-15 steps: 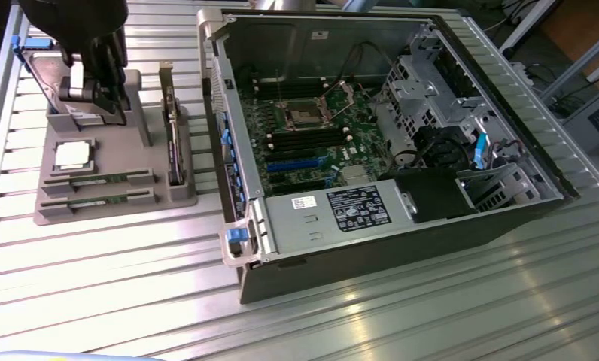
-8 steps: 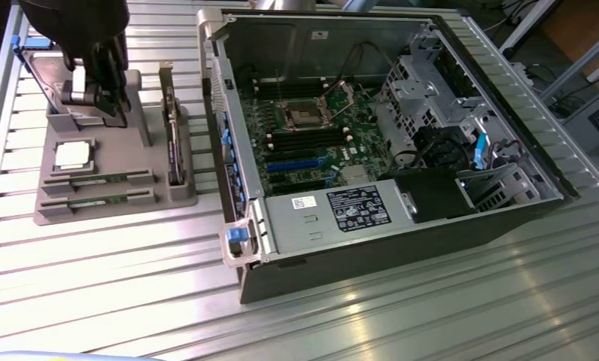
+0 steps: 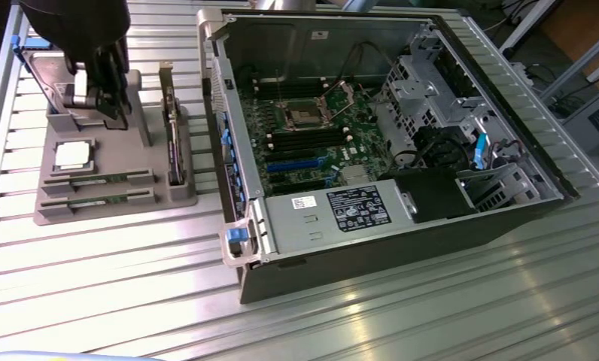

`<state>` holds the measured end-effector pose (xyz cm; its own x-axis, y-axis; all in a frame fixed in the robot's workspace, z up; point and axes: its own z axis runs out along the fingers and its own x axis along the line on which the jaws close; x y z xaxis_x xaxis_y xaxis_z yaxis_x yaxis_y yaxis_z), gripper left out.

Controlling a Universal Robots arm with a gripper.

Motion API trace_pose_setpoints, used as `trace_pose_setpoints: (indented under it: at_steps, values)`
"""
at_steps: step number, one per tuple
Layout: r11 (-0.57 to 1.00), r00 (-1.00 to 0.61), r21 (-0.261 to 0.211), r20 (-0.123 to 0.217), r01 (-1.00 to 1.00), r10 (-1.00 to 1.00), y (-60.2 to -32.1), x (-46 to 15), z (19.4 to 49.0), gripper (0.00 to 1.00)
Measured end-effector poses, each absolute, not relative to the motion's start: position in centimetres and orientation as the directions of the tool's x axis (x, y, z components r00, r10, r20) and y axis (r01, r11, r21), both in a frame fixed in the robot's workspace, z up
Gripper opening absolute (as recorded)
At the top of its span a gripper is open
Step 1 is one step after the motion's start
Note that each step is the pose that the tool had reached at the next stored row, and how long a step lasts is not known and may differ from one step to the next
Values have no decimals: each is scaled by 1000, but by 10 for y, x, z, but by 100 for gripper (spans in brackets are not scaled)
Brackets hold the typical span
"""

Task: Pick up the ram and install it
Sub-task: 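Pick up the ram and move it above insertion slot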

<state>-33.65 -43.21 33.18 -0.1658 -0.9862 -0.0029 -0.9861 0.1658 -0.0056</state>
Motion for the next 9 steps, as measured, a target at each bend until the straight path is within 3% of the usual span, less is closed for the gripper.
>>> trace_pose_setpoints:
  at_steps: [9]
  values:
    - [166,-166,-6,-3,-986,-986,-432,-336,327,30]
